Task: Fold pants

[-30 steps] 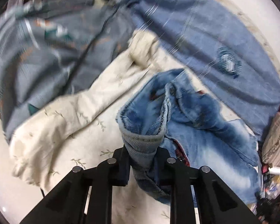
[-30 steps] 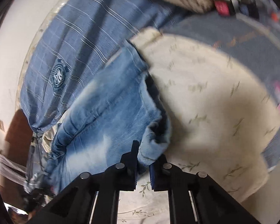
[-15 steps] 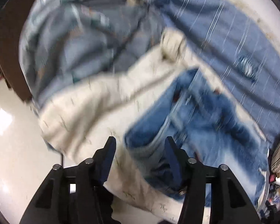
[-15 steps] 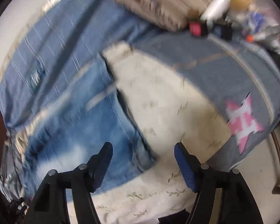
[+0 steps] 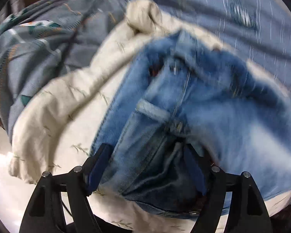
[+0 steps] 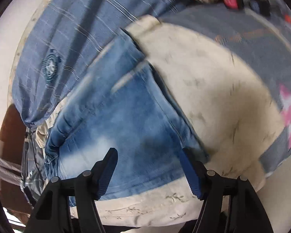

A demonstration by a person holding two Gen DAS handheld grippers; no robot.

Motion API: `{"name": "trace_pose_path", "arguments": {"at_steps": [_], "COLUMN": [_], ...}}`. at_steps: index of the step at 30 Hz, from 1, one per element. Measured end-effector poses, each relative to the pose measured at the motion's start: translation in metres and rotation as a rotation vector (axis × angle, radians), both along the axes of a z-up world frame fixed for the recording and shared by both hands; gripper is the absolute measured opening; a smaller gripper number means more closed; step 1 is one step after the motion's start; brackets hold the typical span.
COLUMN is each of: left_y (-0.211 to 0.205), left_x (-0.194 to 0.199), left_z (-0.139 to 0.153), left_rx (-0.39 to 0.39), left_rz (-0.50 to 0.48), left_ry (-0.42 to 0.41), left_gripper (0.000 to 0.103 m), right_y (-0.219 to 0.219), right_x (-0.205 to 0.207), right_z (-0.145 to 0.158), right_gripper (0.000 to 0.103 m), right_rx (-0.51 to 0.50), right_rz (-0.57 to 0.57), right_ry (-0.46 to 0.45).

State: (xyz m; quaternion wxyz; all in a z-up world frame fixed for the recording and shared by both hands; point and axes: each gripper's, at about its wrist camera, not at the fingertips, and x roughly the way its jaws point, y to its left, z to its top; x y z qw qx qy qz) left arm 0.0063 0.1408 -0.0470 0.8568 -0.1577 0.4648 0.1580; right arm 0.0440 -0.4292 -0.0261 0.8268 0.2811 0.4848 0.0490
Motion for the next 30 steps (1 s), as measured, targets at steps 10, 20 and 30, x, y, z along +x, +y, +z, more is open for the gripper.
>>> {"name": "trace_pose_path", "arguments": {"at_steps": [10,20,30], "left_y": [0.034,0.029,0.044], "left_x": [0.102,0.146,0.139], "left_z": [0.040,0.010,0.020], "left_rx": [-0.077,0.007,-0.070], "left_rz": [-0.074,-0.046,-0.026], "left_ry": [-0.138,-0.014,-0.087], "left_gripper": [0.080,0.000,0.084], "right_y": [0.002,0.037,0.008], "right_x": [0.104,0.149,0.136], "right_z": [0.042,0.025,0.018], "right_gripper": [0.070,0.015,0.086], "right_rx": [-0.183,-0.399,-0.417], "right_rz": [0.051,0.161,0.127], "right_ry": [-0.097,-0.055,0.012]}}
